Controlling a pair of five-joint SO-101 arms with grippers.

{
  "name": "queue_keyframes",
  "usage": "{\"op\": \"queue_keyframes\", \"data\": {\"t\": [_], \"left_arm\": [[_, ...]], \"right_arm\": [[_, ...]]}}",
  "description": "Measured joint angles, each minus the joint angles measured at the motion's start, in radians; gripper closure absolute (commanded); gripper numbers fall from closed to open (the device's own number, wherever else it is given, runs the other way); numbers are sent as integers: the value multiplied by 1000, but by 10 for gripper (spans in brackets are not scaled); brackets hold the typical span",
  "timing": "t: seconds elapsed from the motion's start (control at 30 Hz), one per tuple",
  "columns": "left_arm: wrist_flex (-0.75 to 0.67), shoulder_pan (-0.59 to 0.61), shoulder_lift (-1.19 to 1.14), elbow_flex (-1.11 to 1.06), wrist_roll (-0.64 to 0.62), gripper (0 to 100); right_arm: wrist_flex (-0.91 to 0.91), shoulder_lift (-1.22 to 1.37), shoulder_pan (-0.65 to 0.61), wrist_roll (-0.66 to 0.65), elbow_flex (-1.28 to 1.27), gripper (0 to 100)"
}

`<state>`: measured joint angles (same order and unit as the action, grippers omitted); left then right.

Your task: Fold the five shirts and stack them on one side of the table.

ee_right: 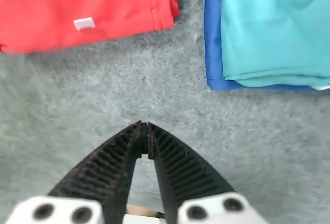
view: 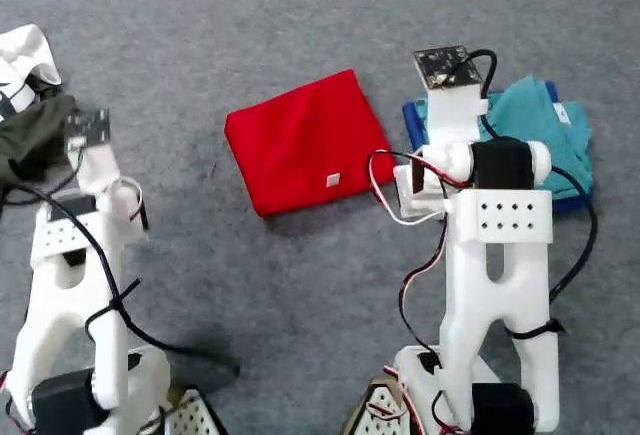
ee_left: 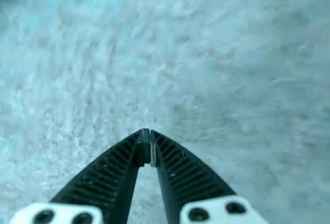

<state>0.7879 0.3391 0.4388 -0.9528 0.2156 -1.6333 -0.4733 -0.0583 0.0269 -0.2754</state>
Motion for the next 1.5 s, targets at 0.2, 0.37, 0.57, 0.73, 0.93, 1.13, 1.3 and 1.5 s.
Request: {"op": "queue_keyframes", "data": {"t": [0.2,0.37,0.57,0.73,0.93,1.13,1.3,1.5], "left_arm": [[-118,23,-18,-72,-3,980],[-146,23,-18,-101,-9,980],[-147,23,-18,-100,-9,980],[-147,23,-18,-100,-9,980],[-172,23,-18,-106,-25,980],[-175,23,-18,-107,-37,980],[-175,23,-18,-107,-37,980],[-175,23,-18,-107,-37,980]], "right_arm": [[52,117,0,110,0,993],[58,272,0,236,98,993],[61,408,0,339,261,935],[61,514,0,445,284,802],[81,612,-11,499,316,794],[114,727,-57,585,384,793],[126,867,-84,643,477,792],[129,1059,-87,657,677,792]]}}
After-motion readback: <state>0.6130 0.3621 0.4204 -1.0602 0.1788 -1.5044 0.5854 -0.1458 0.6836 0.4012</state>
